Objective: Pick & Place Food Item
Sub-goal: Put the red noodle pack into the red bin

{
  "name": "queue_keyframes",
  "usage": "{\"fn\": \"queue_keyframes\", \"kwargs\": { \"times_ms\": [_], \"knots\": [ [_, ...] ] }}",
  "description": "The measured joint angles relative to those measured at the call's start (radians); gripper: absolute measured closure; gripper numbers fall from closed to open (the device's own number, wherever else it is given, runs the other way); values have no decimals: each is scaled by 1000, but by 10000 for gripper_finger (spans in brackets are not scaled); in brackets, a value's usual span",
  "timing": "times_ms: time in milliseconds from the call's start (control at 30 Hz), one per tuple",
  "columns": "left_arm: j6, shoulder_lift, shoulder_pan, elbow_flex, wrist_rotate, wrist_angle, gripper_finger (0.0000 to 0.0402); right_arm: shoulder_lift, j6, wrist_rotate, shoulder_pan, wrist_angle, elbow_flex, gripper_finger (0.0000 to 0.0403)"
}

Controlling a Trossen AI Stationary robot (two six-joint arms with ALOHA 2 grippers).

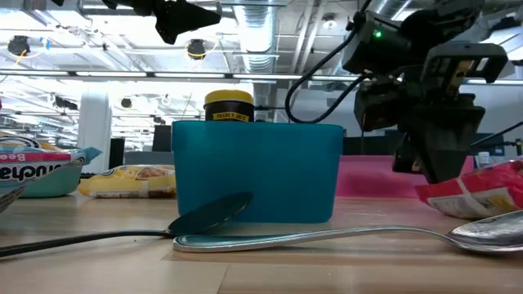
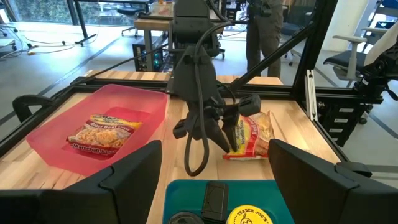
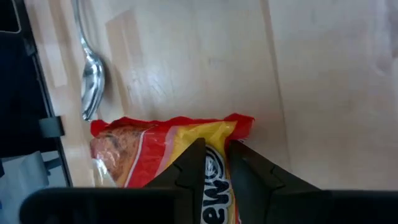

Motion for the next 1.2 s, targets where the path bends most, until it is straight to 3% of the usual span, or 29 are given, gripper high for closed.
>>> {"fn": "queue_keyframes", "kwargs": {
  "times_ms": [300,1200],
  "knots": [
    [0,0,0,0,0,0,112,-2,-3,-1,0,5,0,400],
    [0,0,0,0,0,0,112,-1,0,45,0,18,-2,403]
  ]
}}
